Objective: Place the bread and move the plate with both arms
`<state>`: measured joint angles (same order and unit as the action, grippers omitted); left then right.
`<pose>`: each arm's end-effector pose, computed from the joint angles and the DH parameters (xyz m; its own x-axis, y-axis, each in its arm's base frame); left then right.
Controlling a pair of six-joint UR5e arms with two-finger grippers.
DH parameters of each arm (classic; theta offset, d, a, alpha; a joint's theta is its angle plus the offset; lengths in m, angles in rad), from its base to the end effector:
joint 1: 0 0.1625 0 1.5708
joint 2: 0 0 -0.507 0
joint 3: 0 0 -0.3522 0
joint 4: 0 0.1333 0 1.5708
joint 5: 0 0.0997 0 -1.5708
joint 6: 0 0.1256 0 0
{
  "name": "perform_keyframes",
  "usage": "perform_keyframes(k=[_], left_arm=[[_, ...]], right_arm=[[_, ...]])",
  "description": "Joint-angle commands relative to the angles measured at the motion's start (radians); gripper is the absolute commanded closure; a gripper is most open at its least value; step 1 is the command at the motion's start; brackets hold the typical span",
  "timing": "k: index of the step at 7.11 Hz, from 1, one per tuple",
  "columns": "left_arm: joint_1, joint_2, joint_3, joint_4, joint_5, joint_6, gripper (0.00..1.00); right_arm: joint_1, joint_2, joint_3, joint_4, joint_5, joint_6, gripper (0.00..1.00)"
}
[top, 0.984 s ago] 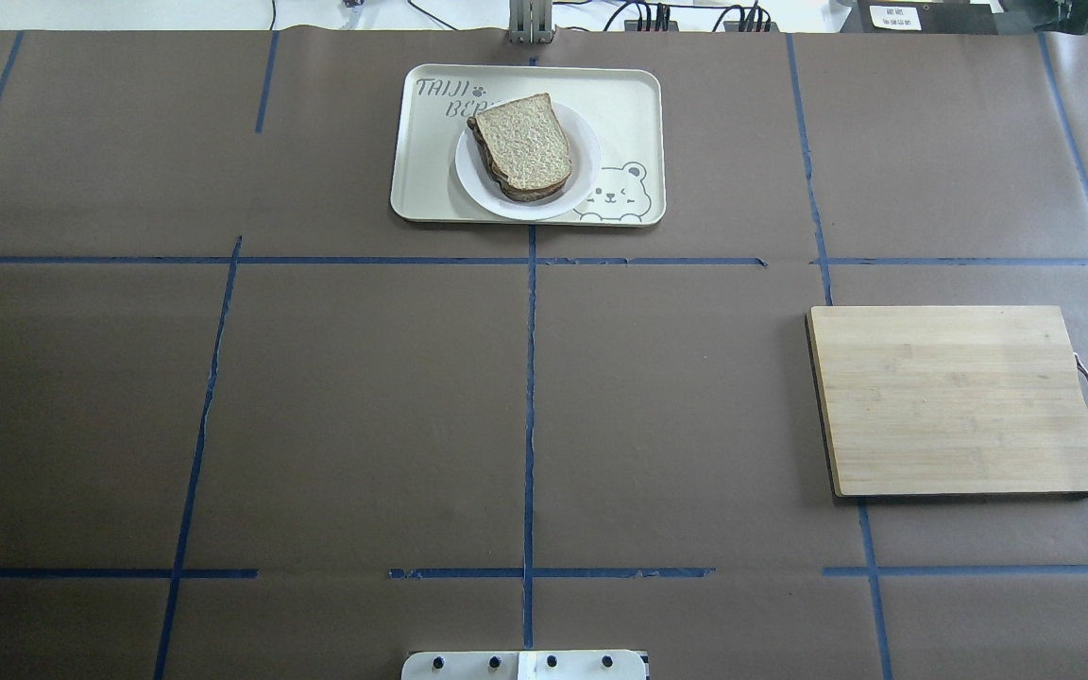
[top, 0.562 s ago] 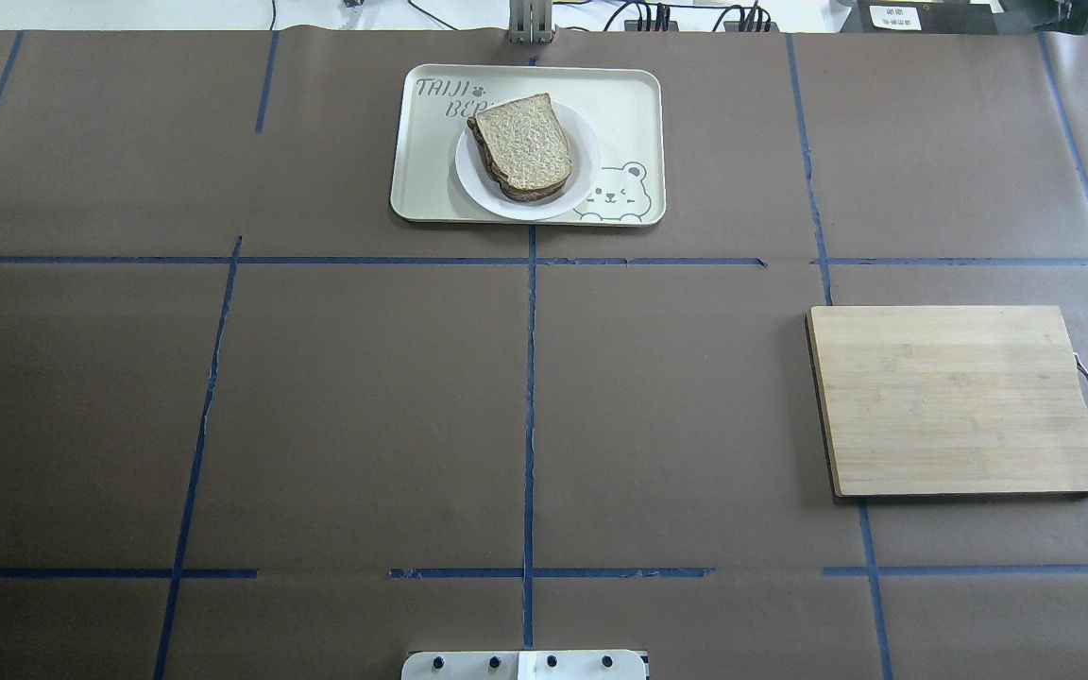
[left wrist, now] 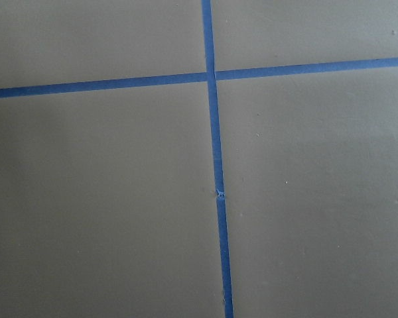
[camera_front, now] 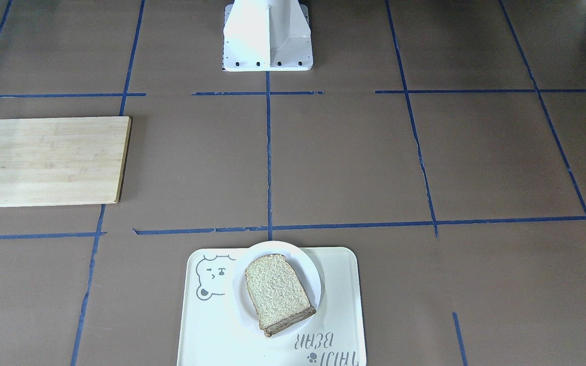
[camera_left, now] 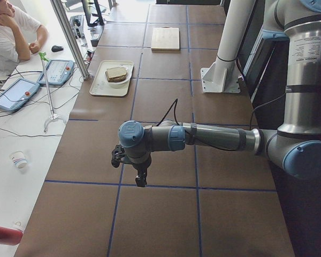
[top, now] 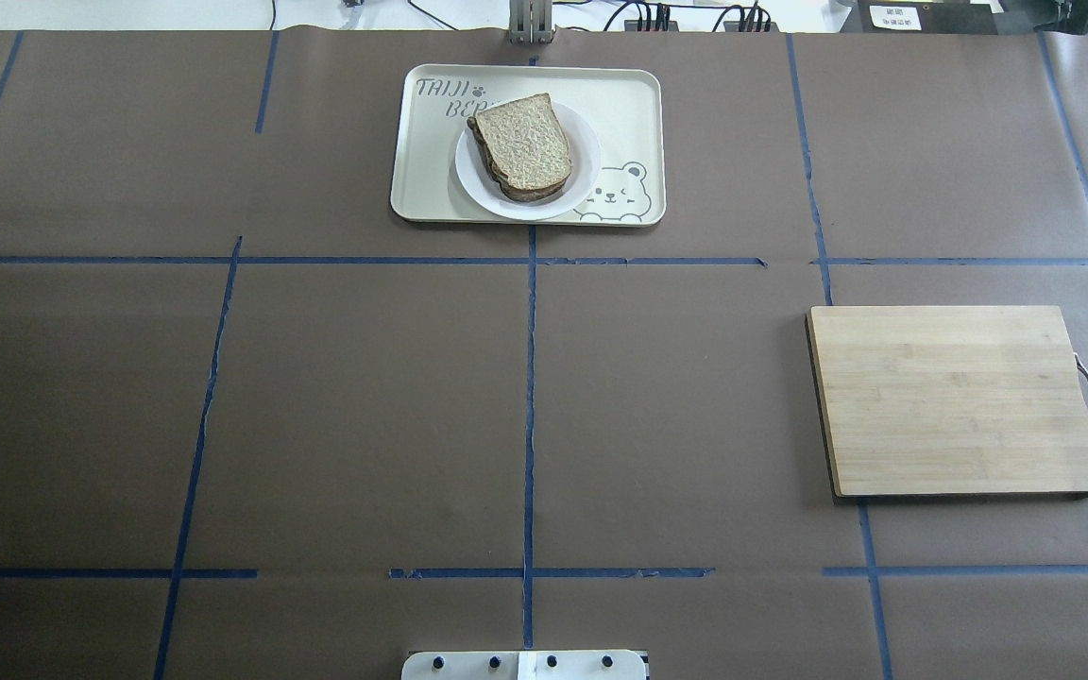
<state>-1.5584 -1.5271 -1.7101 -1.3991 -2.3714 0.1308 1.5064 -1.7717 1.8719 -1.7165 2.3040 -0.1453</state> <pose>-0.0379 -0.4217 0.7302 0.6893 0.0845 -0.7195 -0.1032 0.9945 0.0180 0.0270 -0.3471 0.7218 0.7263 -0.1616 0.6681 0.1713 0.9839 0.0518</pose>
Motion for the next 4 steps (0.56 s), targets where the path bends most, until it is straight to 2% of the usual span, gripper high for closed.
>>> perform_keyframes(k=[1, 4], left_arm=[[0.0, -0.002, 0.0, 0.002, 0.003, 0.0, 0.0], [-0.006, -0.007, 0.007, 0.008, 0.004, -0.003, 0.0]], right_arm=[[0.0, 0.0, 0.0, 0.0, 0.0, 0.001, 0.0], [0.0, 0.0, -0.002, -0.002, 0.003, 0.001, 0.0]])
